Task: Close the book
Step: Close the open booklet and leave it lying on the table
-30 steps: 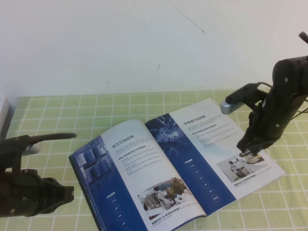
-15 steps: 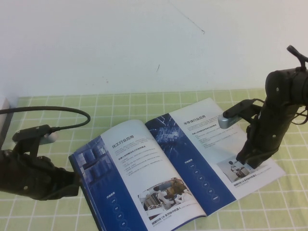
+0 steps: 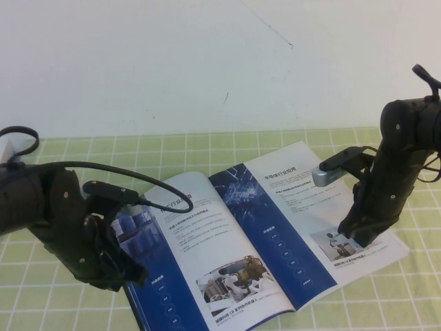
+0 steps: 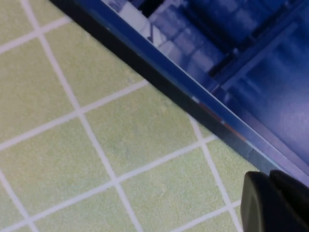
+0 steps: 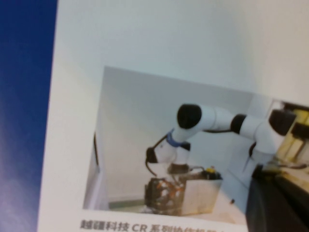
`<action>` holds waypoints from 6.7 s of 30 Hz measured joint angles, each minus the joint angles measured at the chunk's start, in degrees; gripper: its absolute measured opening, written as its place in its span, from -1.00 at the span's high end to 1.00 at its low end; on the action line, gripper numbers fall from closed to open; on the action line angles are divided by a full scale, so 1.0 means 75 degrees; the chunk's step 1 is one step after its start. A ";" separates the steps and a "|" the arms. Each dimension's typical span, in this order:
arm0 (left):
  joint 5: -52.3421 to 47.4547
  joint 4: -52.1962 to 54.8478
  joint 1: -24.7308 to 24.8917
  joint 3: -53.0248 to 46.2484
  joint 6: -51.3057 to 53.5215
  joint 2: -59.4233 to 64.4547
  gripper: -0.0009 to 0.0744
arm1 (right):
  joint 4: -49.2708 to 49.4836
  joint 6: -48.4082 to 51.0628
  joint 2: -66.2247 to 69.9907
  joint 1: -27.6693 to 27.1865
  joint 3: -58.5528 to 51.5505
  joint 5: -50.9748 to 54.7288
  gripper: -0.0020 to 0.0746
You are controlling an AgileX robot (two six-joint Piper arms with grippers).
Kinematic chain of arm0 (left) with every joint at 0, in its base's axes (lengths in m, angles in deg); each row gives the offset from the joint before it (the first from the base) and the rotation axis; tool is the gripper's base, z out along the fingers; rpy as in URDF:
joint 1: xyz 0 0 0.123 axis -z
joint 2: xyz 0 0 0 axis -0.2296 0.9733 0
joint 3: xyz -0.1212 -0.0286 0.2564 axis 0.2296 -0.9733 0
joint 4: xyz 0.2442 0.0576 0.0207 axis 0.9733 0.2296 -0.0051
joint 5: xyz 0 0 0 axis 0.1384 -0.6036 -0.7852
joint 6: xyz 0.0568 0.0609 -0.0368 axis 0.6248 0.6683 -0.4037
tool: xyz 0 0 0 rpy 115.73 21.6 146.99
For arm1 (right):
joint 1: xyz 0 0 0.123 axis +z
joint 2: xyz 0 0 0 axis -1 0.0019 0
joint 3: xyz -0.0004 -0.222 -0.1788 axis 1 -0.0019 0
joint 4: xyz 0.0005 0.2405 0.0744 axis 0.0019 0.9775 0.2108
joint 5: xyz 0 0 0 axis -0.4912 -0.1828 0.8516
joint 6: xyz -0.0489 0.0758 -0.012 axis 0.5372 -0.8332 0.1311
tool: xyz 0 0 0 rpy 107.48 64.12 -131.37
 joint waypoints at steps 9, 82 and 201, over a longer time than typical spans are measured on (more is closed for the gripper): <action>0.0000 0.0241 0.0174 0.0194 -0.0248 0.0784 0.99 | 0.0038 0.0000 0.0000 0.0000 0.0000 0.0086 0.95; 0.1847 -0.5371 0.2466 0.3321 0.5964 0.0209 0.99 | 0.1519 0.1318 -0.1863 -0.0002 0.2207 0.1610 0.95; 0.0459 -0.2703 0.0991 0.2029 0.2653 -0.1683 0.99 | -0.0171 0.0484 -0.7311 -0.1564 0.0226 0.1975 0.95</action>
